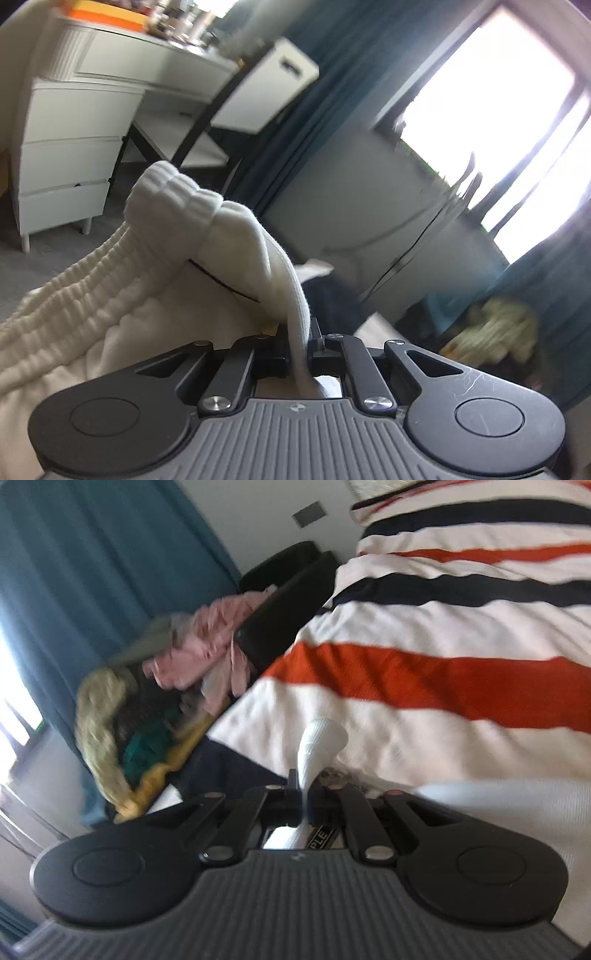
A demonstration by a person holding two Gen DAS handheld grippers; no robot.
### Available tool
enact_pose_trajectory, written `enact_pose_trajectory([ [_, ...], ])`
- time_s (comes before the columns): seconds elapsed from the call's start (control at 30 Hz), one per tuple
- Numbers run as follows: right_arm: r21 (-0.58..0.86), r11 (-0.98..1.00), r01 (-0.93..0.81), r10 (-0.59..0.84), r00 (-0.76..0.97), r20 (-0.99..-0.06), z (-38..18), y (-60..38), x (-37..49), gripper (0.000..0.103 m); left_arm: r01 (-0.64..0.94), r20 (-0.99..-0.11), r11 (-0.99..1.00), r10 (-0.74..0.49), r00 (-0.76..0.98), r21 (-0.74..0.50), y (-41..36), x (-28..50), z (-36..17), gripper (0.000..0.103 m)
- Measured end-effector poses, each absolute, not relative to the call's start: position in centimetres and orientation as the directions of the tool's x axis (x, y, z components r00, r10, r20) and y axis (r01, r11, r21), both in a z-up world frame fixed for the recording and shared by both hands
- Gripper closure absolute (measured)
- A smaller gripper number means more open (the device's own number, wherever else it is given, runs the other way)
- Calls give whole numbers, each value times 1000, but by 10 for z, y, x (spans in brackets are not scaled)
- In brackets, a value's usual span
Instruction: Fold clothes
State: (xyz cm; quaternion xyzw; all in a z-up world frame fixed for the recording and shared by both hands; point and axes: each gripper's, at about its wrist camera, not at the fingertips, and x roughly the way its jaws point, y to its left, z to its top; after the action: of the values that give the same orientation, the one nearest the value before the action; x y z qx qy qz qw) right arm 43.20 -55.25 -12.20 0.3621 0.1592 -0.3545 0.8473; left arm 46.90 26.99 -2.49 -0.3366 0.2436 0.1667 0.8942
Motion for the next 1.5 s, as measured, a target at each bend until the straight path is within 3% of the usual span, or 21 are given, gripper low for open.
enact_pose_trajectory([
  [0.13, 434, 507, 744, -488, 663, -567, -149, -553, 457, 97, -520, -628, 698, 129, 768, -492, 270, 510, -55, 93],
  [0.3, 408, 505, 760, -469, 639, -610, -142, -548, 456, 95, -499, -627, 699, 91, 773, -513, 270, 502, -51, 87],
  [0.33, 391, 504, 770, -458, 622, -636, -137, -547, 454, 94, -489, -622, 704, 85, 778, -515, 270, 494, -47, 82],
  [0.4, 371, 510, 776, -436, 605, -667, -126, -544, 447, 91, -473, -616, 727, 87, 783, -498, 266, 477, -37, 59],
  [0.47, 392, 524, 756, -409, 628, -662, -113, -539, 429, 78, -457, -612, 759, 97, 785, -464, 257, 451, -21, 48],
  [0.53, 401, 549, 734, -402, 652, -642, -98, -530, 407, 43, -414, -610, 809, 88, 787, -417, 239, 423, -2, 43],
  [0.6, 401, 587, 703, -397, 681, -615, -83, -517, 379, 31, -359, -609, 860, 72, 790, -364, 217, 396, 18, 31],
  [0.67, 396, 627, 671, -384, 708, -592, -71, -503, 350, 31, -317, -612, 903, 81, 787, -289, 191, 363, 40, 22],
  [0.83, 347, 701, 623, -339, 720, -606, -63, -465, 281, 31, -164, -628, 967, 6, 778, -194, 113, 265, 99, 18],
  [0.93, 366, 705, 608, -310, 728, -612, -70, -448, 241, 31, -86, -617, 986, -23, 787, -146, 59, 195, 139, 1],
  [1.1, 358, 715, 601, -294, 722, -626, -81, -432, 206, 31, 45, -606, 983, -146, 782, -178, -14, 83, 202, 0],
  [1.3, 389, 673, 629, -296, 712, -637, -92, -442, 192, 31, 109, -591, 981, -185, 785, -163, -72, -25, 258, 0],
  [1.5, 424, 607, 672, -301, 689, -660, -102, -457, 188, 31, 177, -584, 978, -209, 784, -112, -114, -80, 280, 0],
])
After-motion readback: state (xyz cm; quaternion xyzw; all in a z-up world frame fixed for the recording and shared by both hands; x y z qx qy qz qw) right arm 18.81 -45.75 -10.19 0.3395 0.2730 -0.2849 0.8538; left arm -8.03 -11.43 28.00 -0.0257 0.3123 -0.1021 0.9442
